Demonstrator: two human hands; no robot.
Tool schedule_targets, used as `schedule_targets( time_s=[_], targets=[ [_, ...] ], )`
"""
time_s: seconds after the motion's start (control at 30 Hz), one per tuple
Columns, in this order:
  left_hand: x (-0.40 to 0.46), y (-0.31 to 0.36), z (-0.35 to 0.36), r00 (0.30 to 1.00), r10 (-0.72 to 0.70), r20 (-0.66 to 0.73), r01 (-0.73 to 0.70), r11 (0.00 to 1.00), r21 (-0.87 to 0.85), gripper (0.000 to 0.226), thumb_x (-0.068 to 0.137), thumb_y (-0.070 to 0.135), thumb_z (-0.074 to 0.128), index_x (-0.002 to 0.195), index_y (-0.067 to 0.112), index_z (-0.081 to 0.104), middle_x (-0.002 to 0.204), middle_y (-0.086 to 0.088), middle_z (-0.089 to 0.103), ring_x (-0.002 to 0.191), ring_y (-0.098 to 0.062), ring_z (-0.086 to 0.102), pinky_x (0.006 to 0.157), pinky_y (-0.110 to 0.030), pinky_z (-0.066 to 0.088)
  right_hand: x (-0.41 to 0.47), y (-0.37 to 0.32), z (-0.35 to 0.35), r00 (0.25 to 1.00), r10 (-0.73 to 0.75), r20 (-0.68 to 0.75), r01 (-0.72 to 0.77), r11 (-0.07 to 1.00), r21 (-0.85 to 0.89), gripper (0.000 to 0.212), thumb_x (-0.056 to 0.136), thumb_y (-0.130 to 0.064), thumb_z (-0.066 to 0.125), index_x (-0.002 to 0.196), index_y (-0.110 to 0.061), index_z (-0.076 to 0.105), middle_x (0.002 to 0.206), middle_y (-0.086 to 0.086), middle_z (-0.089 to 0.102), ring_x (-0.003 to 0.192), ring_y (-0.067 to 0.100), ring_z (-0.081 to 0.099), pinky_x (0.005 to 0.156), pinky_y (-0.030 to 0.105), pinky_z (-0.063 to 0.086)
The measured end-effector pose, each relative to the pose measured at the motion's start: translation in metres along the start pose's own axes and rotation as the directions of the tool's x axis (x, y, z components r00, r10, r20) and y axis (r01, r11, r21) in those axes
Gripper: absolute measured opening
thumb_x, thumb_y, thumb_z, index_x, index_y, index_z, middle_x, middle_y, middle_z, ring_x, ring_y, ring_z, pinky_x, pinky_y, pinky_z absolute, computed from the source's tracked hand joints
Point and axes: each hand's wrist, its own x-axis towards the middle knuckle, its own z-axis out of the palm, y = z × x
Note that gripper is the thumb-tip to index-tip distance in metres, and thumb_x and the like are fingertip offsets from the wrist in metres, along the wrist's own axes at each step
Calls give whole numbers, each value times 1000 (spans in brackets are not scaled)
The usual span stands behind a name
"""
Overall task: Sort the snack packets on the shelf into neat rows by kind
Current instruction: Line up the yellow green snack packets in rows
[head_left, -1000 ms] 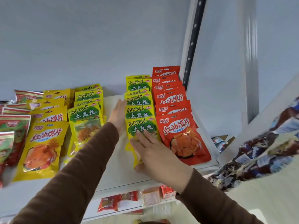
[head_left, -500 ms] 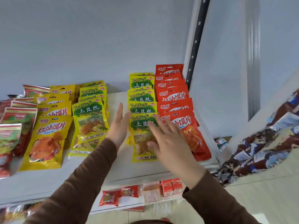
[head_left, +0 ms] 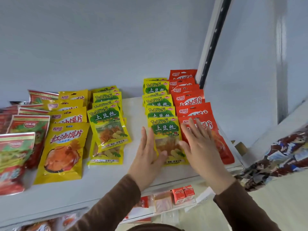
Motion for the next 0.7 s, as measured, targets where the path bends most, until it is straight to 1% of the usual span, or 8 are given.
schedule_targets(
  time_s=[0.07,0.13,0.23,0.33,0.43,0.5,0.6,0.7],
  targets=[
    [-10,2,3,996,-75,44,84,959,-271,85,97,37,53,159,26,-5,165,10,-15,140,23,-13,108,3,1,-9,-23,5,997,-77,4,76,991,108,58,104,-35,38,158,-19,21,166,3,11,153,22,1,122,46,20],
    [-13,2,4,988,-115,107,148,911,-384,85,97,29,54,159,23,-3,165,14,-7,141,23,-5,107,4,3,-15,-42,14,988,-114,107,104,990,96,61,105,-22,40,159,-18,12,166,2,-1,153,22,-8,123,40,14],
    [-9,8,-1,978,-119,170,184,875,-448,80,102,14,54,159,19,-2,166,11,-3,149,6,-1,120,-12,4,-17,-50,14,977,-61,202,64,998,-4,61,105,-22,31,159,-19,1,165,1,-13,152,21,-16,123,33,2],
    [-15,7,-20,980,-73,187,145,902,-407,80,103,23,54,159,23,-3,166,12,-8,150,5,-6,124,-20,2,-18,-55,5,986,-62,154,54,997,56,58,107,-31,31,159,-21,7,166,1,-7,153,19,-10,123,33,5],
    [-24,-6,-58,995,59,78,-33,955,-294,80,99,36,55,160,29,3,166,17,-4,148,12,-6,118,-9,2,-10,-76,-9,998,-60,-4,57,932,359,53,103,-29,45,154,-22,31,164,-3,16,152,13,9,122,36,18],
    [-24,-25,-90,991,106,-83,-115,987,-112,76,97,37,56,160,25,15,167,11,5,152,4,-1,122,-16,5,6,-98,-12,999,-15,-41,36,809,587,47,102,-24,50,149,-24,43,160,-8,30,148,8,23,120,37,25],
    [-12,-56,-129,971,120,-205,-25,909,416,71,99,48,49,159,21,22,168,-8,9,156,-24,0,126,-40,4,45,-140,-10,993,5,116,-95,616,782,47,102,-27,51,148,-28,40,156,-9,36,142,7,33,118,36,28],
    [-1,-79,-142,998,41,-44,-1,735,678,88,90,75,33,161,30,5,169,-8,-4,155,-29,-11,124,-49,-6,96,-173,1,946,81,313,-310,499,809,56,101,-27,53,153,-25,32,158,-2,33,139,13,36,107,29,29]
  ],
)
